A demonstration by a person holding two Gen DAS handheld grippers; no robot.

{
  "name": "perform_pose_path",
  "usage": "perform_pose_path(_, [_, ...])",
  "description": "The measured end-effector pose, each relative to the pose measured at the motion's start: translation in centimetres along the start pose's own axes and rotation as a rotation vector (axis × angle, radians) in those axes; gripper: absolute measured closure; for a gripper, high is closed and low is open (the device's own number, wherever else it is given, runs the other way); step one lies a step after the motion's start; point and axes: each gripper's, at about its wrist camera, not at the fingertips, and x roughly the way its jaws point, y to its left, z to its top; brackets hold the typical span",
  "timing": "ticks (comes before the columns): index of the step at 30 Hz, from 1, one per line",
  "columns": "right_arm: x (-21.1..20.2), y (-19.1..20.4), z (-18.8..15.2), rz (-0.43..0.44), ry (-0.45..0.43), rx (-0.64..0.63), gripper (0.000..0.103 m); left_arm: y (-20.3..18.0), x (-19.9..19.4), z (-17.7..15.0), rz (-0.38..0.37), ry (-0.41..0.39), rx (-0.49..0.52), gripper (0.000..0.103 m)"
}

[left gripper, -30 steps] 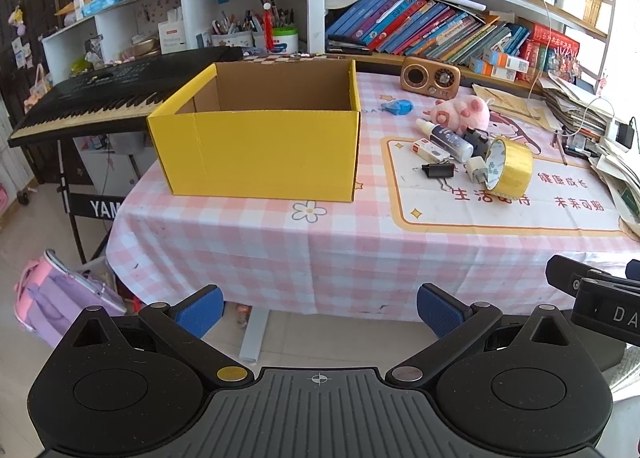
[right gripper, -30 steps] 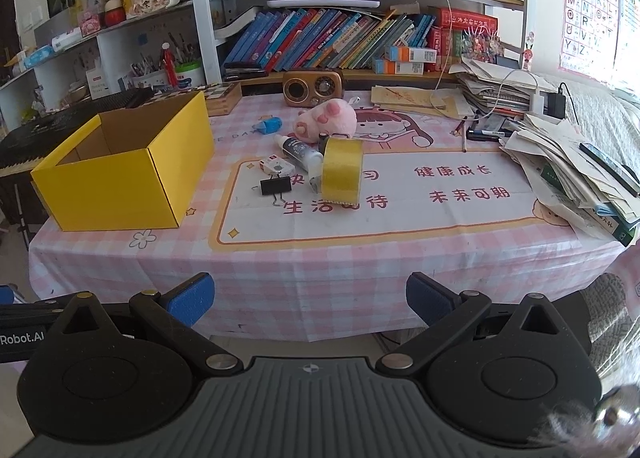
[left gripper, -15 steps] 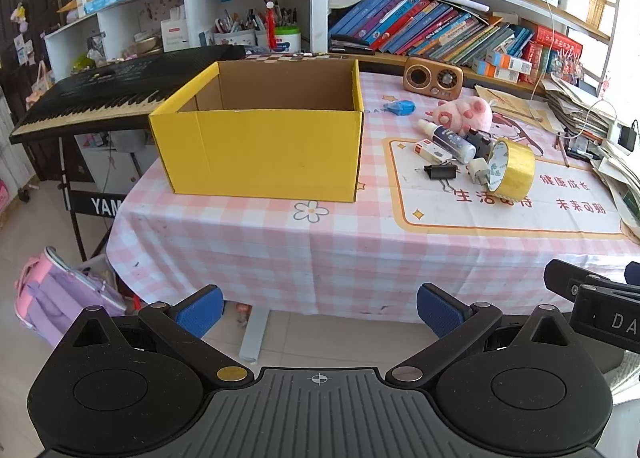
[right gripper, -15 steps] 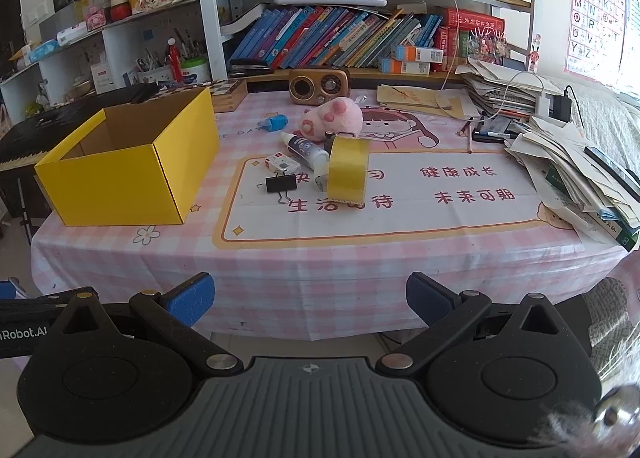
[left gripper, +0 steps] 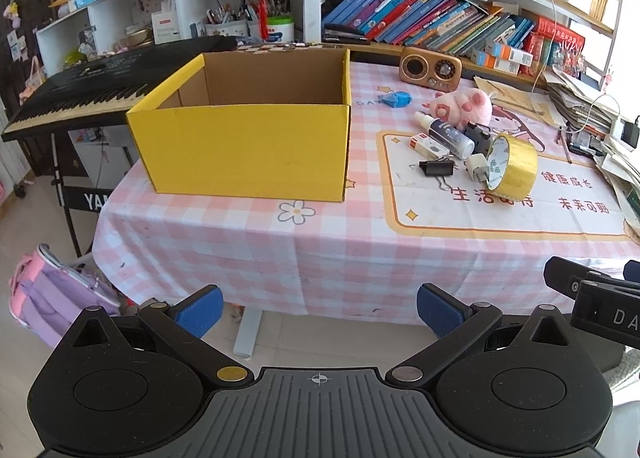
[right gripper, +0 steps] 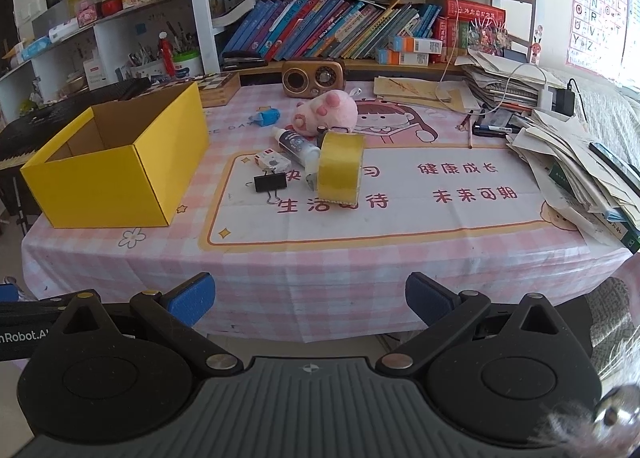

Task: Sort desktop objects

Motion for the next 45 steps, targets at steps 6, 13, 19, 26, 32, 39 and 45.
perform_pose_path(6, [1.6,-0.7,0.8,0.013,0.027,-0.011,0.001,-0.9,1.4,0.6,0.007,0.028,-0.008,0.0])
perform_pose_path(13, [3.7,-2.0,2.0,0.027,0.054,-0.022,0.002,-2.4,3.0,1.6,0.005,0.052,-0.013,0.0])
perform_pose_path(19, [5.6,-3.3,3.3,0.046,0.073,-0.034,0.002,-3.9,4.5,2.6,0.004,0.068,-0.023,0.0])
perform_pose_path(26, [7.9,-5.0,4.9,0.061,0.092,-0.044,0.004,-6.1,6.3,4.1,0.003,0.088,-0.019,0.0])
perform_pose_path(32, [9.3,-6.5,6.1,0.081,0.104,-0.038,0.016,-7.7,7.3,5.1,0.003,0.095,-0.01,0.0])
perform_pose_path(39, [10.7,-7.1,7.8,0.13,0.087,-0.05,0.031,-8.7,8.0,6.0,0.024,0.104,-0.018,0.0])
perform_pose_path(45, [12.9,-6.3,9.3,0.147,0.092,-0.091,0.031,-9.2,8.4,6.6,0.052,0.108,-0.03,0.0])
